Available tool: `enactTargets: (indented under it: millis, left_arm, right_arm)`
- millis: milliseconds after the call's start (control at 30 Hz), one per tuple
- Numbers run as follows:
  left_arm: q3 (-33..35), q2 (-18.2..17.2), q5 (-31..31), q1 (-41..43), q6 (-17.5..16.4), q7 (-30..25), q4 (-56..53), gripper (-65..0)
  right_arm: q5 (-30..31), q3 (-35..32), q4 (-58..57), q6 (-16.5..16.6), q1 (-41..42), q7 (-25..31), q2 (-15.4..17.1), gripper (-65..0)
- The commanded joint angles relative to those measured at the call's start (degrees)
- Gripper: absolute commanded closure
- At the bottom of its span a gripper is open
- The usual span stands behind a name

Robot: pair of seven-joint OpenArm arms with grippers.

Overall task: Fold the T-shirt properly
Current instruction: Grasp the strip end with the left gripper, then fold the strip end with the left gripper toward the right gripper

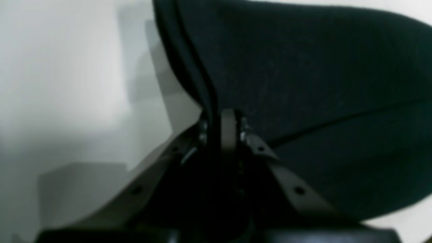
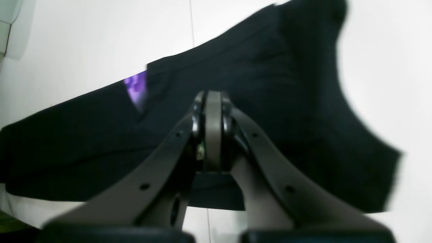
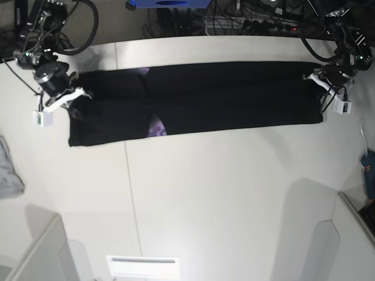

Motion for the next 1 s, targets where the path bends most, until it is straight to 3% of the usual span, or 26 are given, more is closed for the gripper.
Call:
enactTargets:
  millis: [0,400,600,800,967]
  left_arm:
    - [-0.77,-1.21,-0.85,0.51,-0.27,-1.03,2.73,0.0]
    - [0.02,2.83,-0.85,6.49,-0.27,-0.50,18.03,0.0]
    - [7.14,2.83,-0.85,7.98,-0.18,-0.50,21.54,0.0]
    - [14.88,2.92,-1.29,7.63,4.21,-0.50,21.98,0.0]
    - [20.77,3.01,-1.29,7.10,5.36,-0.77,21.98,0.0]
  right_arm:
    - [0.83,0.29,1.02,0.25,0.05,1.29,0.58,0.0]
    - [0.83,0.20,1.02,0.25,0.05,1.29,-0.82,0.0]
    - [0.83,-1.03,1.02,0.25,0.05,1.29,-1.00,0.0]
    - [0.83,-2.00,1.02,0.25,0.05,1.47,-0.91,0.0]
    - [0.83,-1.91,1.02,0.25,0.05,1.47,-1.00,0.0]
